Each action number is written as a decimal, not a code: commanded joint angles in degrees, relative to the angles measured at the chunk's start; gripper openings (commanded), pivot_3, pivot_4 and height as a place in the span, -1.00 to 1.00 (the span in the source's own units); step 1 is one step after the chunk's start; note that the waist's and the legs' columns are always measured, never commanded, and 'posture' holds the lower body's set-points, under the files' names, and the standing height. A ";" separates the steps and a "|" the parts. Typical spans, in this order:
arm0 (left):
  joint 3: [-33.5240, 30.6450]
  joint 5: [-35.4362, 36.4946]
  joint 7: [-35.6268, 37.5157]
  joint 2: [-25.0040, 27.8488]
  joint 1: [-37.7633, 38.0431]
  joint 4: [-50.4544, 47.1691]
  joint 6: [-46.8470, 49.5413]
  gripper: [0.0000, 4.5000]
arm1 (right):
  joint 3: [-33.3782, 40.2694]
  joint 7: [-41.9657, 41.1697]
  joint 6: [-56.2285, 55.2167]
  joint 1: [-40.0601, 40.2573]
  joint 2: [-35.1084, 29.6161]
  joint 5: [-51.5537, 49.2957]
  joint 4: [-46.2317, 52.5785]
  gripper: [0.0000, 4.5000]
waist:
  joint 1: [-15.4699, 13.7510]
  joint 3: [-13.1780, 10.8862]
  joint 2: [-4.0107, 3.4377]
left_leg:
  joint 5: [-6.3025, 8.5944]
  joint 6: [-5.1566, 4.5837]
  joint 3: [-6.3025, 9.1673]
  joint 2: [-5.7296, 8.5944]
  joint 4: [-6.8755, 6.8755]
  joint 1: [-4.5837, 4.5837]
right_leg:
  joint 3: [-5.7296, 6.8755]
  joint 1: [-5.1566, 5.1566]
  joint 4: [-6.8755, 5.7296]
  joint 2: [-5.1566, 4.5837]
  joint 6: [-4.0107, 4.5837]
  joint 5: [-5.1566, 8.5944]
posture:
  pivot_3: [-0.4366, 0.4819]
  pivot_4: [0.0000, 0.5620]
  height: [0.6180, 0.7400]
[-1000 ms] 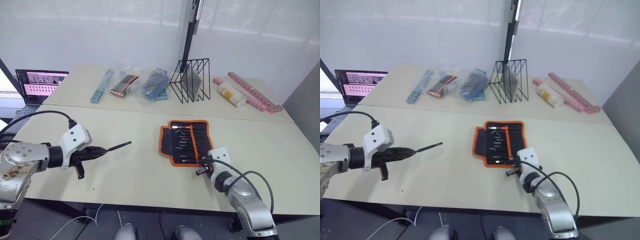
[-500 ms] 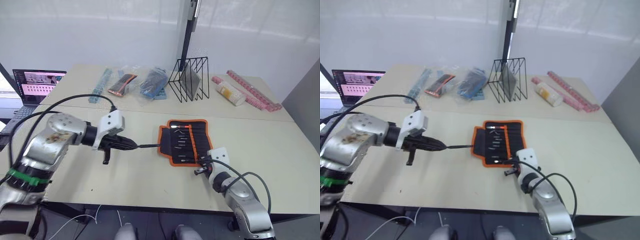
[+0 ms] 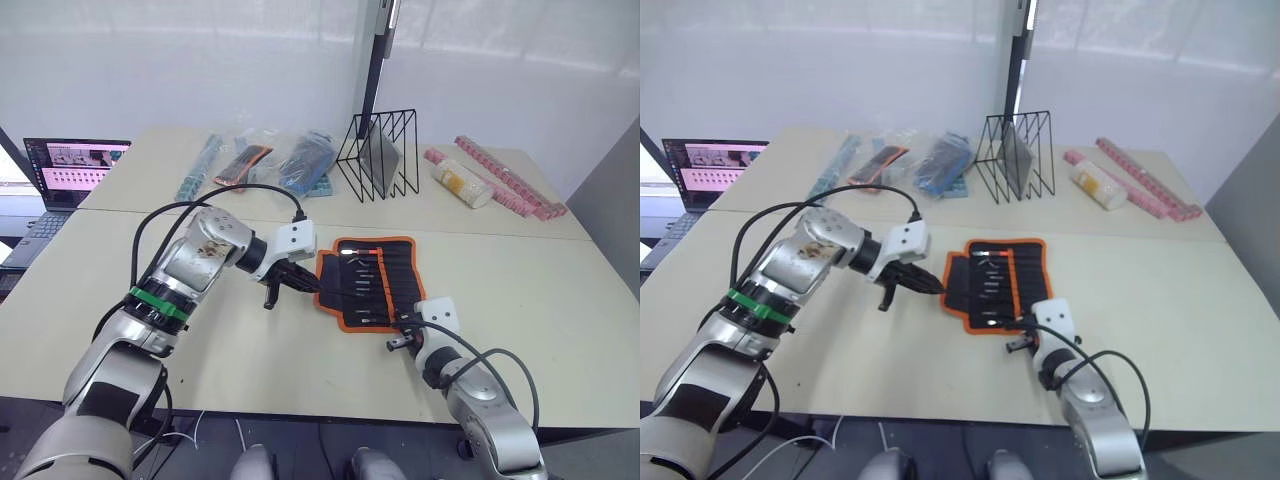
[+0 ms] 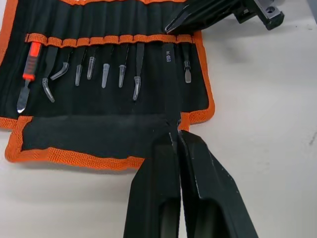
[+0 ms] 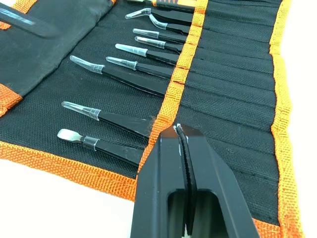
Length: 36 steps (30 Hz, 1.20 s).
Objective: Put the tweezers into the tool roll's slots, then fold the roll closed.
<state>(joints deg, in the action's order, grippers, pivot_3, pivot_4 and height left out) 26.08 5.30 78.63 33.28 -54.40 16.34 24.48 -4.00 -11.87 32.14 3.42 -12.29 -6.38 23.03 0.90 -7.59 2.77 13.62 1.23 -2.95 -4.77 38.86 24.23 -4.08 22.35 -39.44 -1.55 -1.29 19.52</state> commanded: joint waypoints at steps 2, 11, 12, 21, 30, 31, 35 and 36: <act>2.01 -3.89 -0.43 -3.77 -3.79 4.97 -3.13 -0.99 | -1.26 0.13 3.99 2.11 0.10 0.34 -3.43 -1.00 | -0.20 -0.02 -0.02 | 0.00 0.00 0.03 0.01 0.04 0.02 | 0.00 0.00 -0.02 0.01 0.00 0.00 | -0.05 -0.47 0.13; 3.44 -9.52 -2.67 -10.56 -6.70 14.79 -8.20 -0.99 | -1.60 0.31 4.35 2.99 0.06 0.23 -2.36 -1.00 | -0.15 -0.02 -0.05 | 0.00 0.00 0.05 0.03 0.08 0.05 | -0.03 -0.02 -0.04 0.01 0.00 0.00 | -0.05 -0.47 0.13; 3.49 -10.16 -3.33 -11.57 -7.12 16.44 -8.79 -0.99 | -1.66 0.32 4.42 3.03 0.06 0.23 -2.27 -1.00 | -0.14 -0.02 -0.05 | 0.00 0.00 0.06 0.03 0.08 0.05 | -0.03 -0.02 -0.04 0.02 0.00 0.00 | -0.05 -0.47 0.13; 3.25 -12.66 -5.59 -17.66 -9.19 23.87 -12.26 -0.99 | -1.97 0.45 5.08 3.82 0.18 0.54 -1.16 -1.00 | -0.24 -0.02 -0.05 | 0.00 0.00 0.13 0.08 0.09 0.08 | -0.04 -0.05 -0.04 0.02 -0.01 0.00 | -0.05 -0.47 0.13; 3.26 -14.41 -8.24 -23.28 -9.53 27.63 -13.13 -0.99 | -2.16 0.54 5.33 4.17 0.47 0.64 -0.80 -1.00 | -0.23 -0.02 -0.05 | -0.01 -0.01 0.18 0.11 0.11 0.09 | -0.04 -0.08 -0.05 0.02 -0.01 0.00 | -0.05 -0.47 0.13; 3.25 -14.74 -8.88 -24.00 -9.64 28.34 -13.56 -0.99 | -2.22 0.56 5.33 4.14 0.54 0.66 -0.85 -1.00 | -0.24 -0.02 -0.05 | -0.01 -0.01 0.19 0.11 0.11 0.09 | -0.04 -0.08 -0.05 0.02 -0.01 0.00 | -0.05 -0.47 0.13; 2.41 -14.71 -11.70 -28.26 -10.48 31.64 -13.85 -0.99 | -2.45 0.61 5.56 4.01 0.78 0.85 -1.02 -1.00 | -0.22 -0.02 -0.05 | -0.01 -0.01 0.21 0.12 0.11 0.09 | -0.04 -0.08 -0.09 0.02 -0.01 0.00 | -0.05 -0.47 0.13; 2.32 -14.78 -12.12 -28.98 -10.63 32.19 -14.05 -0.99 | -2.47 0.62 5.66 4.01 0.78 0.88 -0.98 -1.00 | -0.23 -0.02 -0.05 | -0.01 -0.01 0.23 0.13 0.11 0.09 | -0.04 -0.08 -0.09 0.02 -0.01 0.01 | -0.05 -0.47 0.13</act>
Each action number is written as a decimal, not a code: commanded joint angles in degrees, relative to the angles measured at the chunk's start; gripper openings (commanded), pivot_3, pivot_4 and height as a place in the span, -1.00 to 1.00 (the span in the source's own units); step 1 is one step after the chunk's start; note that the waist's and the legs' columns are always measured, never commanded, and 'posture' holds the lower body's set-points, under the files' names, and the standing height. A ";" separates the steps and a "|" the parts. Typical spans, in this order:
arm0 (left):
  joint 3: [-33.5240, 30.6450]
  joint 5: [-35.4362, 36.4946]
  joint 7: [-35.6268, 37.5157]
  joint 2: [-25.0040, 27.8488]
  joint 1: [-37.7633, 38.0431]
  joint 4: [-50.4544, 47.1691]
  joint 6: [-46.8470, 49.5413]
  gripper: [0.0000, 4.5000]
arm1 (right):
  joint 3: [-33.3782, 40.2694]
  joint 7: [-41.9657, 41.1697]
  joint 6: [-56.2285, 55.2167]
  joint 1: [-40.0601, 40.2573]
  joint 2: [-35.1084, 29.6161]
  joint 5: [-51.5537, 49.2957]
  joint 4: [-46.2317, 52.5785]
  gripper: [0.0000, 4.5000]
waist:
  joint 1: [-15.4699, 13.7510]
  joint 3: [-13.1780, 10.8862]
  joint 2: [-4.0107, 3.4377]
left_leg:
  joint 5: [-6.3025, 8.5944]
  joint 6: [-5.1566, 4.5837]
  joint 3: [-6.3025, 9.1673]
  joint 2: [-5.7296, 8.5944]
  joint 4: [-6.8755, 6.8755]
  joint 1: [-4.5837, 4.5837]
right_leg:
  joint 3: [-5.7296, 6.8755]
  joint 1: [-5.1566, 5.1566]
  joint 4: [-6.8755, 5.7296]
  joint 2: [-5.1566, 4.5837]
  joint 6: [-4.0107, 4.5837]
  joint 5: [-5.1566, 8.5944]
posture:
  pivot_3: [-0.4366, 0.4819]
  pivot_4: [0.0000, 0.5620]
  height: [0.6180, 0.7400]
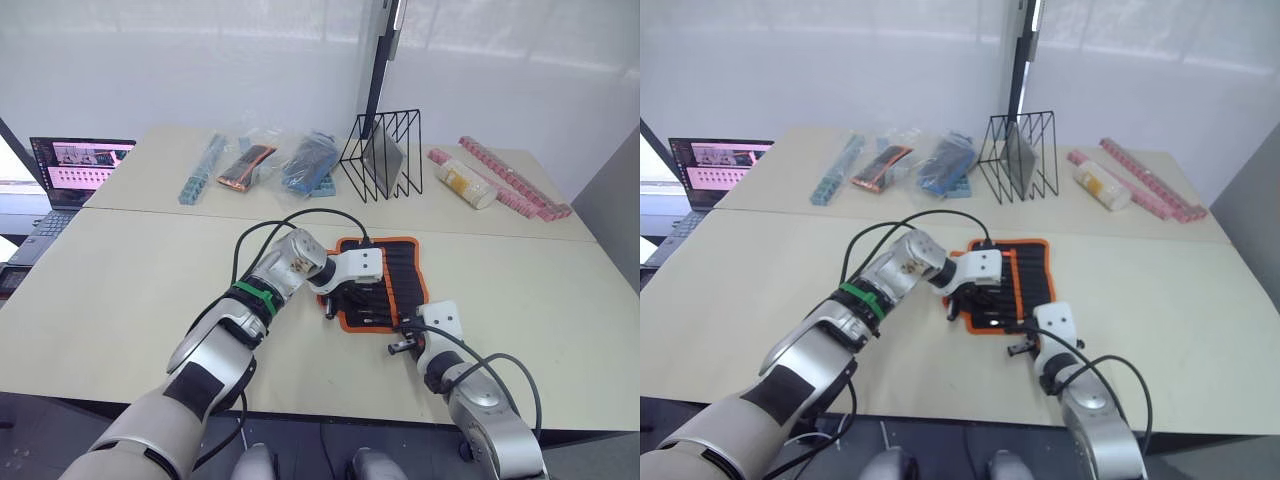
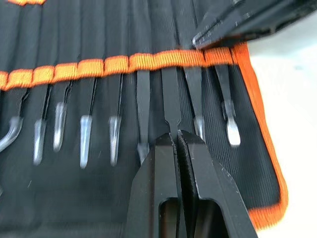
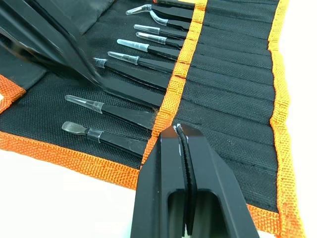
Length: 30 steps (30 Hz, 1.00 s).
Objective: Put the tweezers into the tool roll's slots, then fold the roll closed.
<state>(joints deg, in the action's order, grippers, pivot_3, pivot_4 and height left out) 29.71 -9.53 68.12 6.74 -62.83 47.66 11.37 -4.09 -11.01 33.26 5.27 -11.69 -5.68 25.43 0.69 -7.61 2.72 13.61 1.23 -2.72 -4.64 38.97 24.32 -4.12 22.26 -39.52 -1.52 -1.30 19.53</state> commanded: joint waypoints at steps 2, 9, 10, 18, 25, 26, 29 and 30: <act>-1.61 -0.10 -2.93 -4.35 -2.53 2.59 -1.62 -0.99 | -2.24 -0.26 5.03 2.23 0.02 0.20 -3.33 -1.00 | -0.01 0.00 0.00 | 0.00 0.00 0.01 0.01 0.01 0.00 | -0.01 0.00 0.00 0.00 0.00 0.00 | -0.05 -0.47 0.13; -2.68 -1.20 -5.60 -6.68 -3.19 7.08 -4.10 -0.99 | -2.22 -0.48 5.91 2.72 -0.30 0.55 -2.90 -1.00 | -0.03 0.02 -0.02 | 0.00 0.00 0.10 0.08 0.05 -0.01 | -0.02 -0.04 -0.11 -0.01 -0.01 0.00 | -0.05 -0.47 0.13; -2.77 -1.40 -5.78 -6.65 -3.01 7.38 -4.46 -0.99 | -2.23 -0.52 6.03 2.77 -0.26 0.57 -2.86 -1.00 | -0.07 0.02 -0.02 | 0.00 0.00 0.11 0.08 0.06 -0.01 | -0.02 -0.05 -0.11 -0.01 -0.01 0.00 | -0.05 -0.47 0.13; -4.72 -0.85 -4.98 -4.69 -2.51 3.98 -4.12 -0.40 | -2.38 -0.70 6.08 2.83 -0.01 0.76 -3.06 -1.00 | -0.01 0.02 -0.03 | -0.01 0.00 0.21 0.13 0.17 -0.01 | -0.02 -0.08 -0.24 -0.01 -0.02 0.01 | -0.05 -0.47 0.13; -9.49 5.00 2.72 4.89 2.18 -20.53 10.19 0.62 | -2.13 -1.38 5.55 1.84 -0.29 0.58 -3.68 -1.00 | 0.57 0.07 -0.17 | -0.01 0.00 0.28 0.12 0.13 -0.03 | -0.04 -0.04 -0.47 0.03 -0.01 0.01 | -0.05 -0.47 0.13; -10.79 6.80 3.68 6.99 3.89 -26.06 14.38 0.78 | -2.04 -1.58 5.40 1.68 -0.40 0.54 -3.71 -1.00 | 0.68 0.08 -0.24 | -0.01 0.00 0.30 0.12 0.13 -0.05 | -0.05 -0.04 -0.54 0.04 -0.01 0.01 | -0.05 -0.47 0.13; -14.52 10.92 4.15 13.35 9.59 -39.53 23.52 0.99 | -1.26 -2.19 5.07 1.15 -0.67 0.16 -3.27 -1.00 | 0.77 0.07 -0.37 | -0.03 0.03 0.35 0.09 0.11 -0.10 | -0.04 -0.04 -0.62 0.07 -0.01 0.01 | -0.05 -0.47 0.13; -16.21 12.16 3.67 15.47 11.78 -43.02 25.47 0.99 | -1.03 -2.48 5.04 0.88 -0.98 0.12 -2.81 -1.00 | 0.80 0.07 -0.41 | -0.04 0.06 0.36 0.07 0.11 -0.11 | -0.03 -0.04 -0.64 0.08 -0.01 0.01 | -0.05 -0.47 0.13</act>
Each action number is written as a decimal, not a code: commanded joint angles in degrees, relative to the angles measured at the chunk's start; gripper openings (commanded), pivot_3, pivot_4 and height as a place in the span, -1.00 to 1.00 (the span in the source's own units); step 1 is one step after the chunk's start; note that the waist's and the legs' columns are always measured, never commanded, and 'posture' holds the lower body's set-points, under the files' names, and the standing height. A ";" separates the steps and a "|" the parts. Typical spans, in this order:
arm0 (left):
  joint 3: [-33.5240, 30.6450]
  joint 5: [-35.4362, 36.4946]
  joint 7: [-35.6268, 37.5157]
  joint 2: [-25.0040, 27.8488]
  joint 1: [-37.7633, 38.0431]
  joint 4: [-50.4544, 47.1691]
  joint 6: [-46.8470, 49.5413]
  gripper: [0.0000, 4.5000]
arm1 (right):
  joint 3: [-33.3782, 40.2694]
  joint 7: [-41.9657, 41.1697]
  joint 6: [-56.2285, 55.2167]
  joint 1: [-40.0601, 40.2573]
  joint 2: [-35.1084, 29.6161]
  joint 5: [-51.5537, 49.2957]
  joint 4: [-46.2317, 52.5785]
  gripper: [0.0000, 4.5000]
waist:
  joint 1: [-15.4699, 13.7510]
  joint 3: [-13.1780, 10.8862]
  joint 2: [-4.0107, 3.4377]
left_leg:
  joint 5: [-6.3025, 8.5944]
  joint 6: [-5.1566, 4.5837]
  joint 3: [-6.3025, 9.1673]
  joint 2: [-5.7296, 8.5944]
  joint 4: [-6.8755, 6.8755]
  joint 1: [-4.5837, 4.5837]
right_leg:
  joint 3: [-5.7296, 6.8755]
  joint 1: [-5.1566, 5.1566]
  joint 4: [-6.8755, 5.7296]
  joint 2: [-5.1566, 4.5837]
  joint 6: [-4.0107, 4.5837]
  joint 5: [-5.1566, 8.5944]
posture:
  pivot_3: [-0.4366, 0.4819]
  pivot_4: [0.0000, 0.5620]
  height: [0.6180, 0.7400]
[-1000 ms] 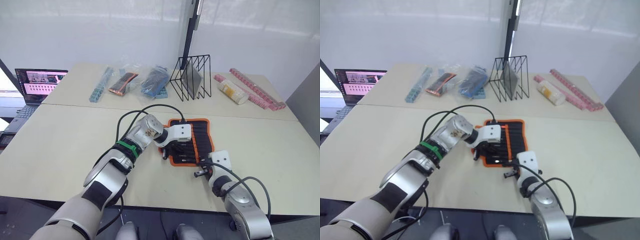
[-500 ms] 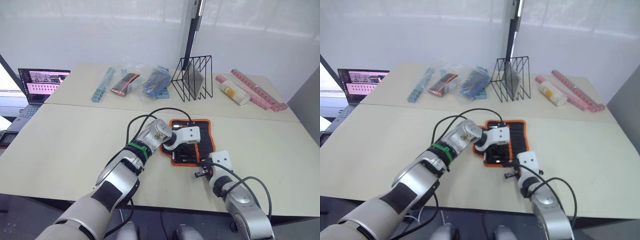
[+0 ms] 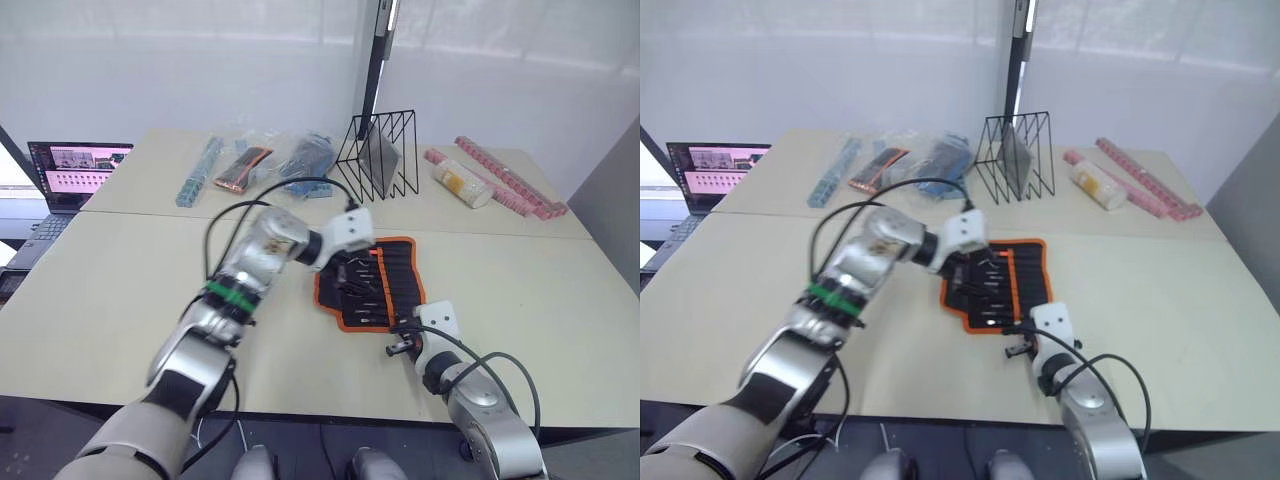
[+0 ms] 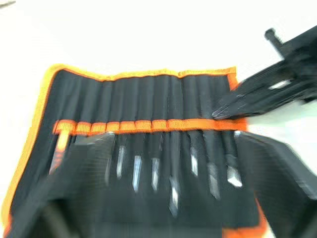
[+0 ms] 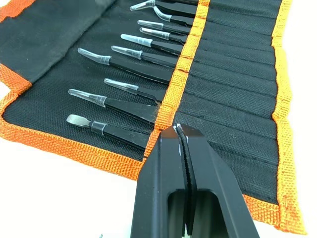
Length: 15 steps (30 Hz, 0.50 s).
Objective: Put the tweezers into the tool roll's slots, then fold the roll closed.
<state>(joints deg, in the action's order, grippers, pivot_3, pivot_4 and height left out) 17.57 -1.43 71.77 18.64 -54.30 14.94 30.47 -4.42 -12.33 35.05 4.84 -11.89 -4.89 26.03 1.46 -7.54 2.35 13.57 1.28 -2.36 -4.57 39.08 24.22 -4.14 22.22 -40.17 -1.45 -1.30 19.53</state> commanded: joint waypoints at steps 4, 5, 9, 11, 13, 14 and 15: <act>-13.53 7.11 -6.30 9.84 14.52 -19.18 5.66 0.99 | 2.01 -3.02 3.28 0.31 -2.43 -2.78 0.09 -1.00 | -0.30 -0.05 -0.16 | -0.08 0.13 0.03 -0.01 0.01 0.00 | 0.00 0.00 0.00 -0.01 0.00 0.00 | -0.05 -0.47 0.13; -16.00 7.19 -8.52 10.83 17.68 -20.12 3.78 0.99 | 2.83 -3.85 2.86 0.15 -3.02 -3.54 1.08 -1.00 | -0.45 -0.07 -0.19 | -0.08 0.13 0.05 0.00 0.02 0.00 | 0.00 0.00 -0.01 -0.01 0.00 0.00 | -0.05 -0.47 0.13; -27.68 9.81 -12.96 15.07 33.27 -24.24 -2.91 0.99 | 7.58 -9.04 1.63 0.61 -7.03 -8.45 5.25 -1.00 | -0.63 -0.18 -0.33 | -0.08 0.13 0.06 0.00 0.02 0.06 | 0.00 0.05 -0.02 -0.05 0.00 0.00 | -0.05 -0.47 0.13; -33.89 12.07 -14.32 16.48 39.64 -24.26 -4.86 0.99 | 10.85 -11.26 1.10 0.93 -9.44 -10.68 5.91 -1.00 | -0.73 -0.35 -0.37 | -0.07 0.14 0.05 0.02 0.02 0.11 | 0.02 0.08 -0.01 -0.12 0.01 -0.01 | -0.05 -0.47 0.13; -39.26 14.75 -14.52 17.72 45.25 -24.01 -5.56 0.99 | 14.78 -13.14 -0.89 0.91 -11.80 -12.17 5.19 -1.00 | -0.99 -0.43 -0.39 | -0.08 0.14 0.04 0.04 0.02 0.12 | 0.03 0.09 0.00 -0.16 0.01 -0.01 | -0.05 -0.47 0.13; -41.32 15.27 -15.26 18.02 47.78 -24.32 -6.31 1.00 | 16.85 -13.82 -2.42 0.80 -12.74 -12.58 4.05 -0.89 | -1.12 -0.44 -0.38 | -0.08 0.14 0.05 0.07 0.03 0.11 | 0.05 0.07 0.01 -0.18 0.01 0.00 | -0.05 -0.47 0.13; -43.55 16.18 -15.73 18.25 49.96 -24.22 -7.15 1.00 | 18.56 -14.64 -3.73 0.63 -13.63 -13.02 2.85 -0.75 | -1.23 -0.45 -0.40 | -0.08 0.14 0.04 0.07 0.03 0.10 | 0.05 0.07 0.04 -0.18 0.00 0.00 | -0.05 -0.47 0.13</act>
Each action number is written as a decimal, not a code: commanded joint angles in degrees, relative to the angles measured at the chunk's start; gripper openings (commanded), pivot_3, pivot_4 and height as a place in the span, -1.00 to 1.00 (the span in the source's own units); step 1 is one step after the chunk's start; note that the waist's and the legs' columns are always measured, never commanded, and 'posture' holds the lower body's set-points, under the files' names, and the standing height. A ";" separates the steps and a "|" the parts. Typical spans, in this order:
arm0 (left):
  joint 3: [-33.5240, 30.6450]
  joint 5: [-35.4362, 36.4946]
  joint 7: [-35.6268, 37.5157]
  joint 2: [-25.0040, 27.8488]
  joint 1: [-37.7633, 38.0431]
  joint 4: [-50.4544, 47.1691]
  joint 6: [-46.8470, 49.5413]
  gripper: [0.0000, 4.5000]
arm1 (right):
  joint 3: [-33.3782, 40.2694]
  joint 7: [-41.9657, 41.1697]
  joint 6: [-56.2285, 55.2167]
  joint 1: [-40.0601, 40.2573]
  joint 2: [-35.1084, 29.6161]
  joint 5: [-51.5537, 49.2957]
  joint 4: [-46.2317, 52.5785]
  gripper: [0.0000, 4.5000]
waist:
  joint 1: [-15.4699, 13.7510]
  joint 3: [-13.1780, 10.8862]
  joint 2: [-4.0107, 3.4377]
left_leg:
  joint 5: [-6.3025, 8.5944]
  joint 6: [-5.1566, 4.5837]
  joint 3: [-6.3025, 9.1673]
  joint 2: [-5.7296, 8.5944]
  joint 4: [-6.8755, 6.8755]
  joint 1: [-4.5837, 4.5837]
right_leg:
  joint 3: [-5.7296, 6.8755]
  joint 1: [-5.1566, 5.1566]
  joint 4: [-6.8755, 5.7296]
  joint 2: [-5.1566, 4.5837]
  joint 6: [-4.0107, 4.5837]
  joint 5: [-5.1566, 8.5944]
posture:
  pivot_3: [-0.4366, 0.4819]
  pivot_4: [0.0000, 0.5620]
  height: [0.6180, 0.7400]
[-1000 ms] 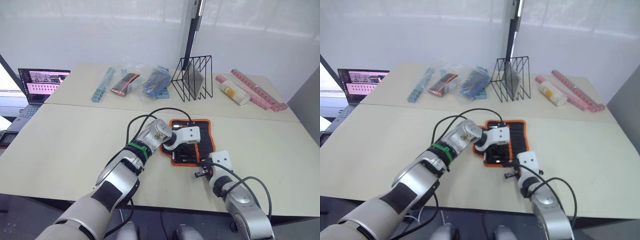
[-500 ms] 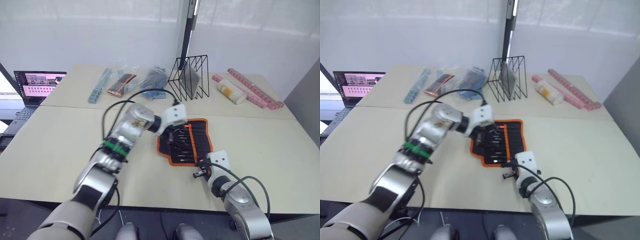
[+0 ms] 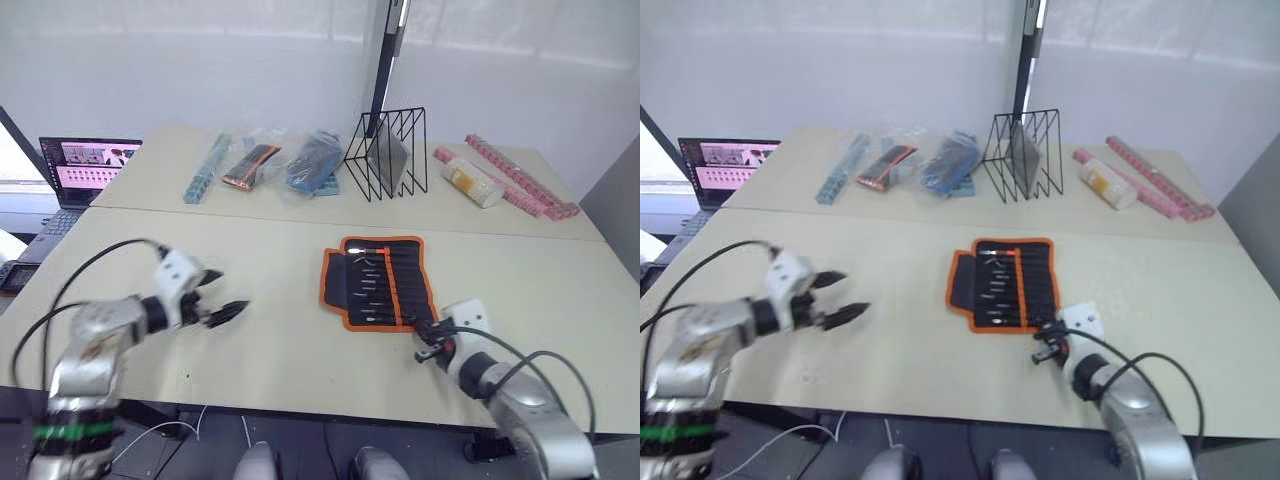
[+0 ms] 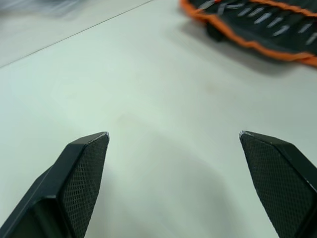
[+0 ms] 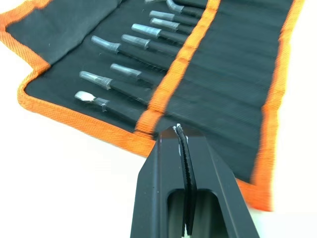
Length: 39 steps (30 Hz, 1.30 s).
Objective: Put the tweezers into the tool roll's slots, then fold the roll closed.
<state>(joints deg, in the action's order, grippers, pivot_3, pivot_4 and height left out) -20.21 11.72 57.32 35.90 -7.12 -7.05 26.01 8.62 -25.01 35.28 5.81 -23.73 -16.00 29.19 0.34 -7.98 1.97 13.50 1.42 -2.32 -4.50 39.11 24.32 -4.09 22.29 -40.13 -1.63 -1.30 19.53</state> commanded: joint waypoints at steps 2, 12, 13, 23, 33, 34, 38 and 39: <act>-9.97 4.80 -2.01 0.97 6.83 -2.28 -4.29 1.00 | 8.90 -4.22 -6.82 -0.76 -3.42 -3.23 -3.21 -0.47 | -0.21 -0.01 -0.01 | 0.00 0.00 -0.03 0.02 0.00 -0.02 | 0.00 -0.02 0.02 -0.04 0.00 0.00 | -0.05 -0.47 0.13; -23.37 11.08 -2.77 2.38 22.24 -2.36 -8.47 1.00 | 20.05 -14.15 -24.45 2.29 -8.63 -5.11 -23.84 0.96 | 0.10 -0.03 -0.02 | 0.00 0.00 -0.17 -0.04 -0.02 -0.09 | -0.02 -0.02 0.06 -0.04 0.05 0.03 | -0.05 -0.47 0.13; -23.92 11.56 -3.08 2.51 22.38 -2.19 -8.64 1.00 | 20.35 -14.53 -25.55 2.37 -8.87 -5.08 -25.13 0.96 | 0.16 -0.03 -0.02 | 0.00 0.00 -0.20 -0.05 -0.01 -0.10 | -0.02 -0.02 0.06 -0.03 0.07 0.05 | -0.05 -0.47 0.13; -19.94 13.94 -5.07 2.91 22.16 -5.25 -7.88 1.00 | 16.94 -13.11 -23.84 3.37 -8.68 -6.06 -17.77 0.96 | 0.66 -0.03 -0.19 | -0.02 -0.02 -0.47 -0.19 -0.03 -0.21 | -0.19 0.00 0.02 0.04 0.11 0.06 | -0.05 -0.47 0.13; -9.97 16.86 -5.96 4.68 18.37 -14.07 -3.52 1.00 | -5.13 -2.51 -8.11 0.33 -2.78 -3.77 6.47 0.96 | 0.54 -0.03 -0.17 | -0.02 -0.01 -0.46 -0.22 -0.04 -0.21 | -0.18 0.01 0.02 0.04 0.11 0.06 | -0.05 -0.47 0.13; -8.83 17.11 -6.19 4.74 17.26 -14.48 -3.10 1.00 | -10.48 -2.55 -7.88 -1.25 -3.24 -0.32 6.73 0.96 | 0.55 -0.03 -0.17 | -0.02 -0.01 -0.46 -0.22 -0.04 -0.21 | -0.18 0.01 0.02 0.04 0.11 0.06 | -0.05 -0.47 0.13; -3.52 16.90 -6.23 4.62 13.80 -15.23 -2.43 1.00 | -26.59 -1.03 -10.69 -10.28 -3.66 14.64 1.21 0.96 | 0.57 -0.03 -0.17 | -0.03 0.00 -0.47 -0.20 -0.04 -0.20 | -0.18 0.07 0.01 0.07 0.12 0.06 | -0.05 -0.47 0.13; -2.27 16.65 -6.01 4.67 13.51 -15.67 -2.65 1.00 | -28.16 -0.32 -10.83 -11.61 -3.16 16.33 0.63 0.96 | 0.51 -0.03 -0.17 | -0.03 0.00 -0.46 -0.19 -0.03 -0.19 | -0.18 0.09 0.02 0.07 0.12 0.06 | -0.05 -0.47 0.13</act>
<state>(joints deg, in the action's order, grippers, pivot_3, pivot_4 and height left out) -23.51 28.26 51.17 40.02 6.70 -20.98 23.83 -18.06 -26.78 26.07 -4.54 -27.14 -3.41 29.68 0.85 -8.01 1.80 13.46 1.42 -2.79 -4.67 39.08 24.18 -4.28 22.42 -40.11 -1.57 -1.18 19.59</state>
